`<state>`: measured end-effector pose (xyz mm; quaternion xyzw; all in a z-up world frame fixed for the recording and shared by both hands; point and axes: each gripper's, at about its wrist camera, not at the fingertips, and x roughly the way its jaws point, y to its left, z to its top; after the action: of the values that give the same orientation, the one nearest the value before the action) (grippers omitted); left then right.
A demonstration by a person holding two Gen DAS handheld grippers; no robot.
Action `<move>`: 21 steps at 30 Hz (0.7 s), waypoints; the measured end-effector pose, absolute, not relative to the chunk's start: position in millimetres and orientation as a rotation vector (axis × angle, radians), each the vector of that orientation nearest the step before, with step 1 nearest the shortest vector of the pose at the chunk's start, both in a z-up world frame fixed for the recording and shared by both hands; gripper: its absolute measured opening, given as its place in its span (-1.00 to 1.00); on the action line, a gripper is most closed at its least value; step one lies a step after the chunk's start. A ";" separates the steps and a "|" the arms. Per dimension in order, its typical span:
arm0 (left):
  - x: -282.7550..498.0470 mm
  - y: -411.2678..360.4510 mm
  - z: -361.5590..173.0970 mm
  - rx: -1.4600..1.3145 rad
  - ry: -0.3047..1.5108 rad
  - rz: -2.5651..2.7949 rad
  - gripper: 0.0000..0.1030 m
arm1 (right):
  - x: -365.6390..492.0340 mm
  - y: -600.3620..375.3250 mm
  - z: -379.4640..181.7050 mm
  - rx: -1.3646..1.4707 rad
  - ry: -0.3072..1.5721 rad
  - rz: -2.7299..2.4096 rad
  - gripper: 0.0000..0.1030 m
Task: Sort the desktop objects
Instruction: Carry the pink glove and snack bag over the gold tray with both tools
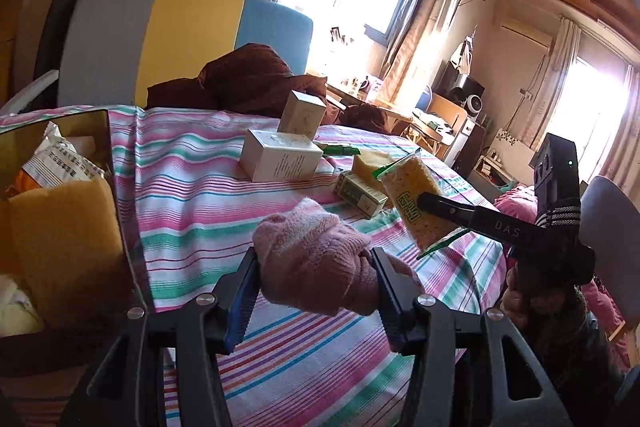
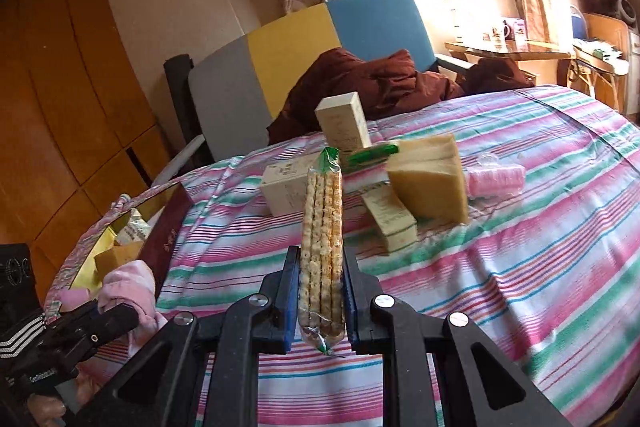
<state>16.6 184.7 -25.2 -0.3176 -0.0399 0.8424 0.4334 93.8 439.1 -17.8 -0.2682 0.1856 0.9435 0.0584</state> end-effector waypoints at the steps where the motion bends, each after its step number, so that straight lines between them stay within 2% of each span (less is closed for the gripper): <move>1: 14.9 177.6 -21.2 -0.787 -0.114 2.109 0.05 | 88.7 431.9 -15.2 -0.822 0.559 2.884 -0.63; 10: -26.7 83.8 17.9 -0.783 -0.200 2.304 0.05 | 26.3 348.1 16.1 -0.901 0.478 3.167 -0.63; 18: -100.1 -3.1 29.1 -0.913 -0.065 2.537 0.06 | -32.4 263.6 38.0 -1.046 0.500 3.359 -0.63; 21: -132.8 -27.9 24.2 -0.993 -0.065 2.554 0.05 | -59.9 231.5 39.7 -1.135 0.471 3.376 -0.63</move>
<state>-132.8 -27.9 24.2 -0.3550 -0.0233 0.9131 0.1992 -59.9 231.5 39.7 -0.3079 0.1277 0.9158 -0.2239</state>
